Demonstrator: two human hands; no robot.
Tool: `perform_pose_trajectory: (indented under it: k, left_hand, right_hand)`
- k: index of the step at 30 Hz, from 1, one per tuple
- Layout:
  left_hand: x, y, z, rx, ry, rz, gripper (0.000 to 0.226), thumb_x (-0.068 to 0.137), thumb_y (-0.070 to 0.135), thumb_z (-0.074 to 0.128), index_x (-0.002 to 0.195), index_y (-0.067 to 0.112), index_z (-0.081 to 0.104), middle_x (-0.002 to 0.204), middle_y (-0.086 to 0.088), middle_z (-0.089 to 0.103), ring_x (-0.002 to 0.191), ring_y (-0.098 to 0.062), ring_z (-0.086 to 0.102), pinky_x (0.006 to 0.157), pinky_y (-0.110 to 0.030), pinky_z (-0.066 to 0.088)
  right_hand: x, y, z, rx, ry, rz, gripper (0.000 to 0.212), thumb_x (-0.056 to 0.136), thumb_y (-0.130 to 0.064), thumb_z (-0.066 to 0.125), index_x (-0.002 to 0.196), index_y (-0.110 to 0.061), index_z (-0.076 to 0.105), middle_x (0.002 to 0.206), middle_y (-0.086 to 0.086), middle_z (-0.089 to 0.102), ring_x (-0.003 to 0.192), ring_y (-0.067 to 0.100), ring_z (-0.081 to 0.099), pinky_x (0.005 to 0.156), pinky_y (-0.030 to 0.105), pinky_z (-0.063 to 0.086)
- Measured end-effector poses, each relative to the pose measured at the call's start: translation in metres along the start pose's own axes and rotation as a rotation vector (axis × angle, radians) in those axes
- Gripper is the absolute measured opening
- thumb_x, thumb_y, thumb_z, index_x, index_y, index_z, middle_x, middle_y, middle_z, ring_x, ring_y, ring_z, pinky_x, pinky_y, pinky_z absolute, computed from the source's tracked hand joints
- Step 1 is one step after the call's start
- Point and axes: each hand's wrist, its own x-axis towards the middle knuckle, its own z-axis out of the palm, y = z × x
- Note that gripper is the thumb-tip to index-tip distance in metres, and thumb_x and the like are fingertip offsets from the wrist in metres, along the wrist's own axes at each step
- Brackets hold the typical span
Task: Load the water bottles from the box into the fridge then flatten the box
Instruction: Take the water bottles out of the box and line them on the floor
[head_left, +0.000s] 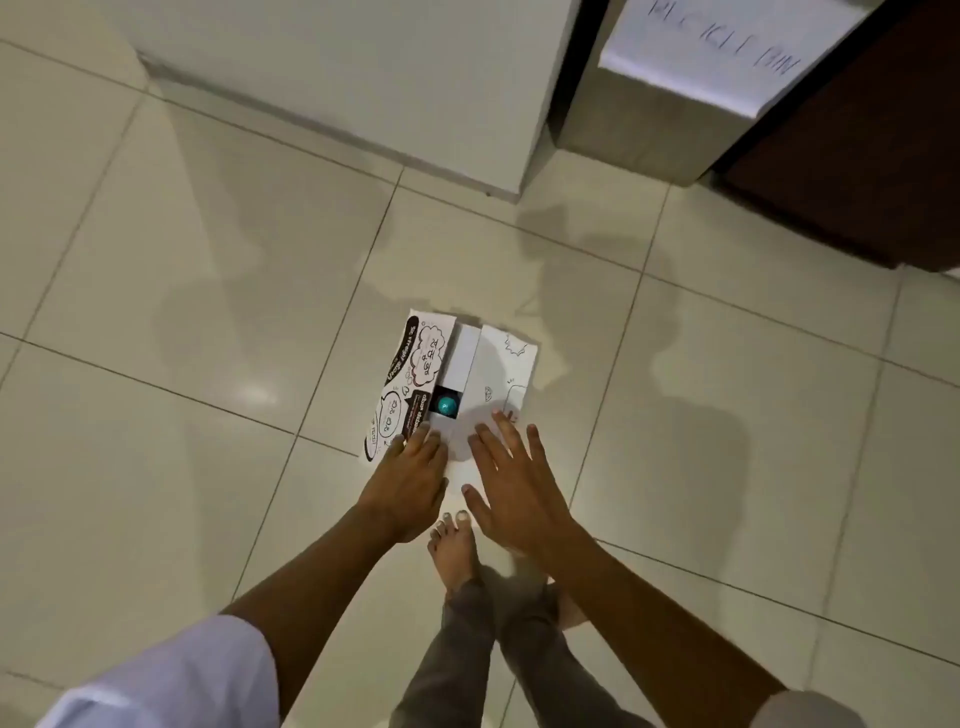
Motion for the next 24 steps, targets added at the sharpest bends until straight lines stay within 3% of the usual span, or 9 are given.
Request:
perform_pose_trajectory:
  k: [2, 4, 7, 12, 14, 18, 21, 24]
  left_hand:
    - [0.017, -0.007, 0.02, 0.122, -0.065, 0.04, 0.062, 0.101, 0.038, 0.032, 0.152, 0.007, 0.016, 0.161, -0.015, 0.012, 0.149, -0.033, 0.001, 0.119, -0.051, 0.005]
    - [0.03, -0.016, 0.039, 0.223, -0.089, 0.078, 0.066, 0.099, 0.039, 0.036, 0.153, 0.006, 0.013, 0.161, -0.017, 0.007, 0.149, -0.035, -0.005, 0.119, -0.054, 0.0]
    - [0.035, -0.024, 0.062, 0.303, -0.126, 0.102, 0.066, 0.1, 0.039, 0.034, 0.153, 0.005, 0.013, 0.16, -0.02, 0.007, 0.149, -0.037, -0.005, 0.119, -0.056, -0.001]
    - [0.03, -0.033, 0.073, 0.312, -0.151, 0.116, 0.065, 0.1, 0.041, 0.034, 0.152, 0.005, 0.016, 0.159, -0.022, 0.011, 0.148, -0.038, -0.003, 0.119, -0.058, 0.003]
    - [0.026, -0.031, 0.07, 0.268, -0.1, 0.081, 0.063, 0.1, 0.041, 0.035, 0.15, 0.005, 0.023, 0.158, -0.021, 0.019, 0.148, -0.039, 0.001, 0.119, -0.058, 0.002]
    - [0.012, -0.03, 0.062, 0.171, 0.012, -0.054, 0.061, 0.097, 0.044, 0.04, 0.146, 0.007, 0.036, 0.153, -0.021, 0.032, 0.146, -0.042, 0.012, 0.117, -0.061, 0.008]
    - [0.007, -0.04, 0.059, 0.175, 0.002, -0.204, 0.065, 0.095, 0.049, 0.037, 0.144, 0.006, 0.037, 0.152, -0.022, 0.033, 0.146, -0.044, 0.014, 0.116, -0.062, 0.008]
    - [0.009, -0.057, 0.063, 0.166, -0.024, -0.353, 0.075, 0.092, 0.058, 0.033, 0.147, 0.006, 0.029, 0.152, -0.023, 0.031, 0.144, -0.044, 0.019, 0.117, -0.061, 0.009]
  right_hand:
    - [0.022, -0.001, 0.02, -0.033, -0.054, -0.048, 0.059, 0.086, -0.051, 0.047, 0.129, -0.013, 0.063, 0.136, 0.009, 0.059, 0.133, 0.034, 0.048, 0.105, 0.062, 0.034]
    - [0.044, -0.002, 0.041, -0.062, -0.13, -0.093, 0.06, 0.088, -0.049, 0.052, 0.137, -0.014, 0.055, 0.146, 0.009, 0.05, 0.142, 0.034, 0.034, 0.11, 0.063, 0.025]
    - [0.062, -0.007, 0.069, -0.088, -0.191, -0.153, 0.061, 0.095, -0.045, 0.047, 0.147, -0.015, 0.04, 0.159, 0.01, 0.028, 0.15, 0.032, 0.009, 0.116, 0.063, 0.006]
    - [0.073, -0.006, 0.078, -0.243, -0.285, -0.202, 0.06, 0.098, -0.051, 0.039, 0.147, -0.015, 0.04, 0.162, 0.011, 0.02, 0.151, 0.032, -0.003, 0.115, 0.063, -0.009]
    - [0.071, -0.003, 0.075, -0.263, -0.275, -0.191, 0.057, 0.099, -0.053, 0.035, 0.139, -0.016, 0.05, 0.157, 0.011, 0.031, 0.151, 0.032, 0.002, 0.116, 0.062, -0.011]
    - [0.051, 0.006, 0.062, -0.188, -0.188, -0.043, 0.052, 0.096, -0.057, 0.04, 0.114, -0.017, 0.068, 0.133, 0.008, 0.061, 0.143, 0.03, 0.032, 0.118, 0.058, -0.008]
    - [0.027, 0.021, 0.057, -0.229, -0.162, 0.052, 0.051, 0.093, -0.055, 0.044, 0.105, -0.015, 0.072, 0.125, 0.012, 0.065, 0.136, 0.032, 0.043, 0.117, 0.062, -0.002]
    - [0.004, 0.04, 0.065, -0.237, -0.204, 0.215, 0.052, 0.086, -0.056, 0.053, 0.11, -0.013, 0.07, 0.125, 0.014, 0.064, 0.127, 0.033, 0.052, 0.115, 0.062, 0.012]
